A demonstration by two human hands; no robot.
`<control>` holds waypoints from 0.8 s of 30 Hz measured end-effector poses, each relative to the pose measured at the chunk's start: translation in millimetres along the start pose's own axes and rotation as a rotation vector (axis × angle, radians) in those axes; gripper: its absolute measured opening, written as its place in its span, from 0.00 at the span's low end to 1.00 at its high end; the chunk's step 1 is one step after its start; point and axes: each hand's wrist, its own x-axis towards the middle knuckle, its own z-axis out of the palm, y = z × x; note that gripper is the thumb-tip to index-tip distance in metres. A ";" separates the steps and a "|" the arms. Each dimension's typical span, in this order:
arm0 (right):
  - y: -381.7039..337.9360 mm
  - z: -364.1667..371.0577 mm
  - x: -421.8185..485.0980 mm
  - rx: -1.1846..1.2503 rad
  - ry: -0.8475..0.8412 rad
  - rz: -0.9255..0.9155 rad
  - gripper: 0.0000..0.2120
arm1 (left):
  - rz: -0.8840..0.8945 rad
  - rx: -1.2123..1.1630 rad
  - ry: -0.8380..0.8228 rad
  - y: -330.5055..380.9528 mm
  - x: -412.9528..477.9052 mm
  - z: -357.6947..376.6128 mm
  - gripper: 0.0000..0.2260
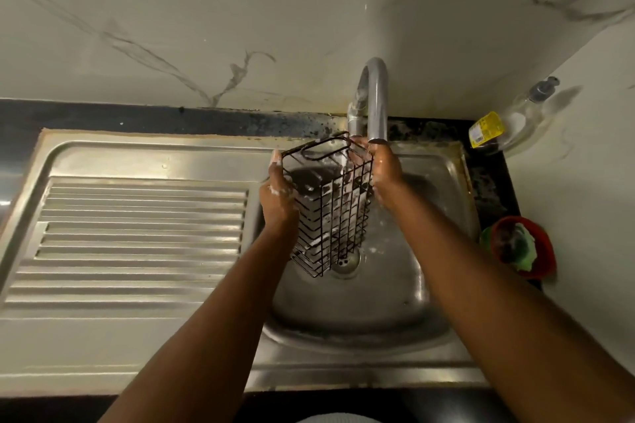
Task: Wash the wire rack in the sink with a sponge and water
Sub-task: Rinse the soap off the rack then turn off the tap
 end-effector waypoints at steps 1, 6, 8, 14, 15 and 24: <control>3.4 -5.5 2.7 0.052 -0.063 0.073 0.22 | -0.032 -0.044 -0.013 -2.0 -1.5 -2.9 0.22; 13.1 -15.2 -3.3 0.021 -0.332 0.153 0.23 | -0.146 -0.165 -0.073 -20.5 -4.4 -19.1 0.32; 11.8 -13.9 -5.3 -0.058 -0.313 0.113 0.21 | -0.144 -0.098 -0.084 -17.5 -0.1 -24.9 0.25; 4.2 -8.5 2.2 -0.452 -0.407 -0.012 0.22 | 0.099 0.268 -0.372 22.1 31.8 -33.7 0.20; 2.1 -5.5 3.7 -0.555 -0.400 -0.035 0.28 | 0.140 0.348 -0.430 30.0 31.9 -27.1 0.20; -24.1 20.7 -20.9 -0.524 -0.344 -0.238 0.21 | 0.347 0.769 -0.291 19.6 13.4 13.2 0.19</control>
